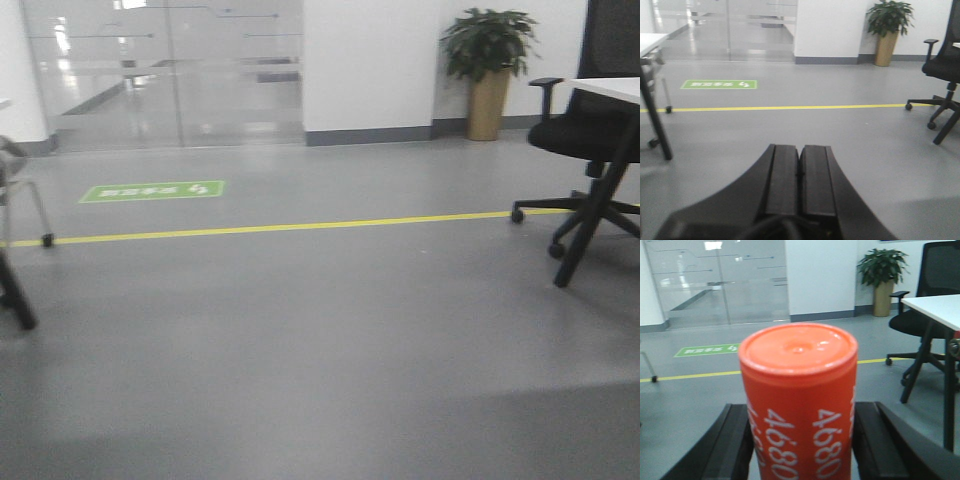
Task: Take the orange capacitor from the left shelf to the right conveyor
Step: 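Drive the base to the red conveyor holding the capacitor in the right gripper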
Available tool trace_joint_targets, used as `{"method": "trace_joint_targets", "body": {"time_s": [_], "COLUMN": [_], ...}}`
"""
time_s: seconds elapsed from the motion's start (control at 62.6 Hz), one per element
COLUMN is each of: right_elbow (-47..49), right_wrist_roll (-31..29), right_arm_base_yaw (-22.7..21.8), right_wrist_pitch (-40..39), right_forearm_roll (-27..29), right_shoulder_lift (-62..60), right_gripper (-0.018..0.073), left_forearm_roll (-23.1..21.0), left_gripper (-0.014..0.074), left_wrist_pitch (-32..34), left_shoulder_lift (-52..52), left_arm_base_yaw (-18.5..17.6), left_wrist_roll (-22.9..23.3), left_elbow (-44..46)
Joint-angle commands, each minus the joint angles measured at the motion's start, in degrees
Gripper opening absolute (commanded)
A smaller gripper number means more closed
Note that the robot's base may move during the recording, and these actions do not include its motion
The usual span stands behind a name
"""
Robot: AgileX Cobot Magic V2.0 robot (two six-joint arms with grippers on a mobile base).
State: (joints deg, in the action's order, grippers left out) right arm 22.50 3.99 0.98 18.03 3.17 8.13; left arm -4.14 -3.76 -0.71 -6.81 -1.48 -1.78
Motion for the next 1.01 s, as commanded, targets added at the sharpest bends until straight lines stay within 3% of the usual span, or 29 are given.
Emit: {"method": "trace_joint_targets", "body": {"time_s": [0.0,0.991], "right_elbow": [1.8,1.8], "right_wrist_roll": [-0.2,-0.2], "right_arm_base_yaw": [0.0,0.0], "right_wrist_pitch": [-5.5,-5.5], "right_forearm_roll": [0.0,0.0], "right_shoulder_lift": [0.7,0.7], "right_gripper": [0.0150,0.0150], "left_forearm_roll": [-0.1,-0.1], "left_gripper": [-0.0127,-0.0127], "left_wrist_pitch": [5.1,5.1], "left_shoulder_lift": [-0.6,-0.6], "left_arm_base_yaw": [-0.3,-0.3], "left_wrist_roll": [0.1,0.1], "left_elbow": [0.2,0.2]}}
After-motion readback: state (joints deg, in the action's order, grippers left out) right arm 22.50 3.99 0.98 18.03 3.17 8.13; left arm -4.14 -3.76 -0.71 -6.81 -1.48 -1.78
